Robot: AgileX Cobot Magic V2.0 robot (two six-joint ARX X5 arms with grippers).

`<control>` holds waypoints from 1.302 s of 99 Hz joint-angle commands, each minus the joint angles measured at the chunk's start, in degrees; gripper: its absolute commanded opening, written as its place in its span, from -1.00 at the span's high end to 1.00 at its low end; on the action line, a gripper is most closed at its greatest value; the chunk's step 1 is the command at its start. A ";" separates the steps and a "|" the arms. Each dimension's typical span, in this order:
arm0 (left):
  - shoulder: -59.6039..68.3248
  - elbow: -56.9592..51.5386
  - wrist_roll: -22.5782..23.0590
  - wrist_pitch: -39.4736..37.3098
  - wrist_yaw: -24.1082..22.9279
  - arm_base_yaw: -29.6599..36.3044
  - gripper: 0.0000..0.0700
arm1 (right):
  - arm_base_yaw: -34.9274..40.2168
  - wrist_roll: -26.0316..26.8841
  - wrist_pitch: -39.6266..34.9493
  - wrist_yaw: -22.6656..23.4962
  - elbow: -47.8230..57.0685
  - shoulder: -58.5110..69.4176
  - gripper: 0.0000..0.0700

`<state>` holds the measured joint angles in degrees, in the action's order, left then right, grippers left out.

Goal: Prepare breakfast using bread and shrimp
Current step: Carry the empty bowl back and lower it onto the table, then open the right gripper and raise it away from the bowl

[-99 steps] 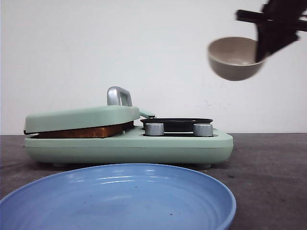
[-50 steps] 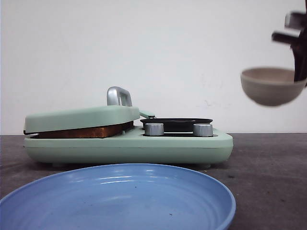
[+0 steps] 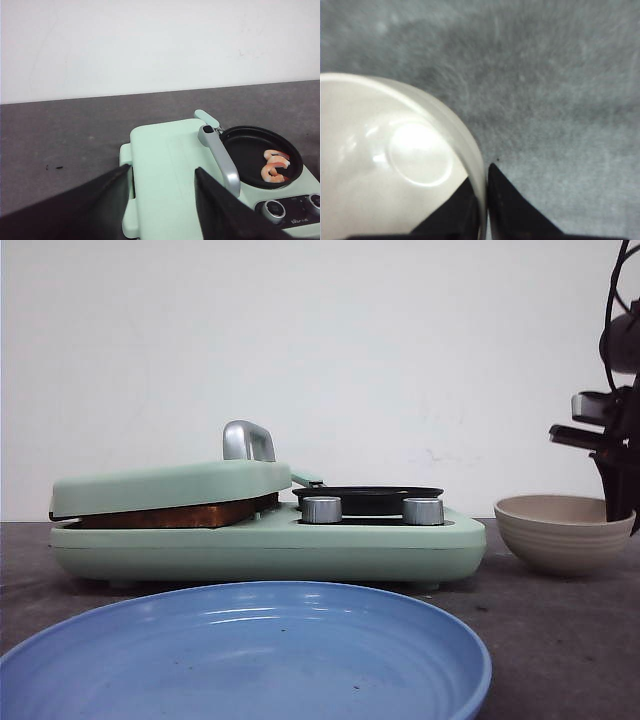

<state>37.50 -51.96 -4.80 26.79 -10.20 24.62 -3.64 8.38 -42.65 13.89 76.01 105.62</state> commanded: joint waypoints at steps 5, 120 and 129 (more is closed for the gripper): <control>0.33 -0.46 0.70 -0.63 0.17 0.22 0.34 | 0.13 -0.44 0.74 0.26 0.81 0.79 0.95; 0.31 -0.17 -4.04 0.04 0.44 0.22 1.00 | 16.41 -12.26 4.46 13.11 0.44 -32.06 1.00; -0.33 1.31 -5.09 0.52 1.03 0.22 1.00 | 20.22 -12.31 8.85 13.11 -2.60 -34.36 1.00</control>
<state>37.43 -51.51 -8.16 27.20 -9.85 24.62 14.48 -2.48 -36.62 26.94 74.96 72.31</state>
